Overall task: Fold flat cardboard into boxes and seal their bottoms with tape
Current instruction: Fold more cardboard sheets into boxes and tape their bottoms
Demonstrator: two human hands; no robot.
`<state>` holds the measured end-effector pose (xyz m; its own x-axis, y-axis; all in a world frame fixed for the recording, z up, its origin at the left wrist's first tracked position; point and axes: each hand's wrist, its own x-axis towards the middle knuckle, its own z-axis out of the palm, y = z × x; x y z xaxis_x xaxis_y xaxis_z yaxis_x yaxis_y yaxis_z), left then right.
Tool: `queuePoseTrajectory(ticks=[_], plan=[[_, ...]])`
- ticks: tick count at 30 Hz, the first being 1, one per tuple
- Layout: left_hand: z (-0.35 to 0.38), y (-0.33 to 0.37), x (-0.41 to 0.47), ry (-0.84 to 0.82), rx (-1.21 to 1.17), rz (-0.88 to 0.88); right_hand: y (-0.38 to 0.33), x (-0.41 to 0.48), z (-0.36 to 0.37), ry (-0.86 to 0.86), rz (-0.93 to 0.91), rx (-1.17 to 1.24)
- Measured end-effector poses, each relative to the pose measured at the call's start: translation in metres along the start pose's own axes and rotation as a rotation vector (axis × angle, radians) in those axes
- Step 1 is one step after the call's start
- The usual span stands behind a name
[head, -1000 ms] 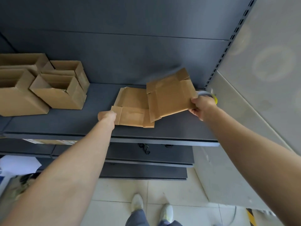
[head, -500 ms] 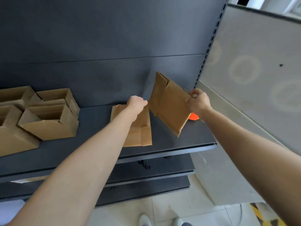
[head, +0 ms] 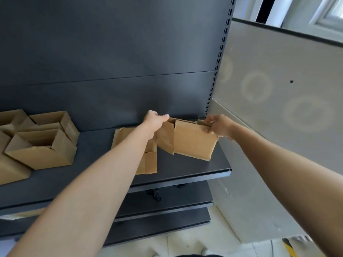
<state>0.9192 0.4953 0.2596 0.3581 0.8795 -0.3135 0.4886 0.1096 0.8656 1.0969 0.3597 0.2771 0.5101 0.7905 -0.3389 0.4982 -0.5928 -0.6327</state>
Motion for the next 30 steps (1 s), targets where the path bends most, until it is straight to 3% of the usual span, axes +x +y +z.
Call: queuePoseTrajectory(ticks=[7,18,30], plan=[[0.008,0.002,-0.006,0.073,0.001,-0.065,-0.001,0.007,-0.012,-0.200,0.043,0.221],[0.017,0.007,-0.016,0.063,0.004,-0.154,-0.013,0.016,-0.011,-0.171,-0.019,-0.106],[0.028,0.013,-0.020,0.102,0.077,-0.150,-0.014,0.021,-0.013,-0.296,0.112,-0.054]])
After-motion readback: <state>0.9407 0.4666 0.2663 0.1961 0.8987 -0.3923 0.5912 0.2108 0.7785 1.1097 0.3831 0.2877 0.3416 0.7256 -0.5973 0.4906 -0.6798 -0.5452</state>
